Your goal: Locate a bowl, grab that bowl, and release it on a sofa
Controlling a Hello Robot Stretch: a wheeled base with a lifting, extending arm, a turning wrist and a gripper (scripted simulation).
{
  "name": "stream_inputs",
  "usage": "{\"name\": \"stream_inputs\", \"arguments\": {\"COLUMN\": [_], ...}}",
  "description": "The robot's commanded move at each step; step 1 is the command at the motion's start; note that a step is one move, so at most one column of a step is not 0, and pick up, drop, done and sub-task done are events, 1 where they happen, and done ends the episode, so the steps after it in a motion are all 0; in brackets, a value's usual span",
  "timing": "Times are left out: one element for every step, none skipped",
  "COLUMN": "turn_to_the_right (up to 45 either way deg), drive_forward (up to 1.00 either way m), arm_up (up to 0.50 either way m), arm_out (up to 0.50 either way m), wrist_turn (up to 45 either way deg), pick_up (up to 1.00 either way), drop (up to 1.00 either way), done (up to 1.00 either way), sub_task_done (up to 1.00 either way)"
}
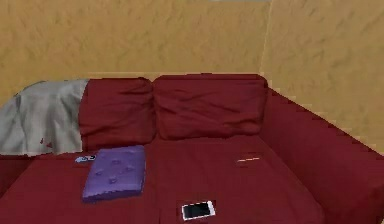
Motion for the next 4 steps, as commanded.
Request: {"name": "stream_inputs", "arguments": {"turn_to_the_right": [-9.0, 6.0, -12.0, 0.0], "drive_forward": [0.0, 0.0, 0.0, 0.3], "arm_up": [0.0, 0.0, 0.0, 0.0], "arm_out": [0.0, 0.0, 0.0, 0.0], "wrist_turn": [0.0, 0.0, 0.0, 0.0], "pick_up": [0.0, 0.0, 0.0, 0.0], "drop": [0.0, 0.0, 0.0, 0.0], "done": [0.0, 0.0, 0.0, 0.0], "sub_task_done": [0.0, 0.0, 0.0, 0.0]}}
